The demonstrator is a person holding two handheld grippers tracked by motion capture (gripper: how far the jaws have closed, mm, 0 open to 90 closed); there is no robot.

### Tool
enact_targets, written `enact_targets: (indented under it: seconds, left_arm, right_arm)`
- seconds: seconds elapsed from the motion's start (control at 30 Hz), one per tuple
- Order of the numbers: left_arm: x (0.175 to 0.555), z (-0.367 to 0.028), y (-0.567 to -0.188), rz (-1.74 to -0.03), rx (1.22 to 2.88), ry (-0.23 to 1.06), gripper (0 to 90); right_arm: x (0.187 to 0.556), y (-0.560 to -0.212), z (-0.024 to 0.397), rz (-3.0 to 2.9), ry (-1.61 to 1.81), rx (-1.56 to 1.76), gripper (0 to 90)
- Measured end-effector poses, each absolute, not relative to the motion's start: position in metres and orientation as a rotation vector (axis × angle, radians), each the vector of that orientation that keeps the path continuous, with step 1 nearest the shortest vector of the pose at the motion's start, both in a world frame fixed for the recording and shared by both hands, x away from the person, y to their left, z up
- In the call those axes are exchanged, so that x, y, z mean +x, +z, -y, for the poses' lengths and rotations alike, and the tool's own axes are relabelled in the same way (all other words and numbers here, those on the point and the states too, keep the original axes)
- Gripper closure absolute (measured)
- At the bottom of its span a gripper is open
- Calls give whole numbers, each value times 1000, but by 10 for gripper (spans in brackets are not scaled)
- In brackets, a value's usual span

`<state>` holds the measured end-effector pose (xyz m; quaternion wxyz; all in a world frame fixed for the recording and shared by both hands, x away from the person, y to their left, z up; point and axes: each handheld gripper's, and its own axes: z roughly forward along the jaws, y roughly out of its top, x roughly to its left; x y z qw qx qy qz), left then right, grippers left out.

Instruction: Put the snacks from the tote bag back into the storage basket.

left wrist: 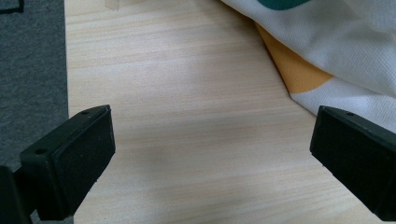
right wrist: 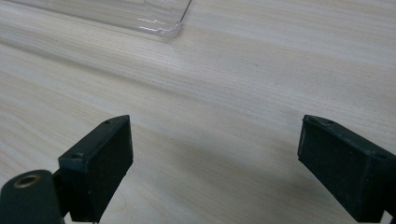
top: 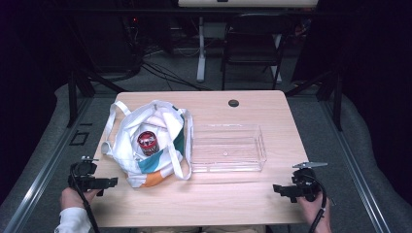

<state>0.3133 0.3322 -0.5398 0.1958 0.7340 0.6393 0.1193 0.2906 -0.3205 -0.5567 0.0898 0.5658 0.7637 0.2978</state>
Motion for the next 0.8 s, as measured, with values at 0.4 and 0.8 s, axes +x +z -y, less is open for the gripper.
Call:
enact_targets:
  seconds: [0.4, 0.8]
  left_arm:
    - [314, -330, -531, -1788, 2045, 316, 3]
    - [318, -326, -497, -1727, 1996, 354, 9]
  right_arm:
    - [289, -556, 319, -2289, 893, 1658, 105]
    - [288, -553, 318, -2294, 901, 1647, 106]
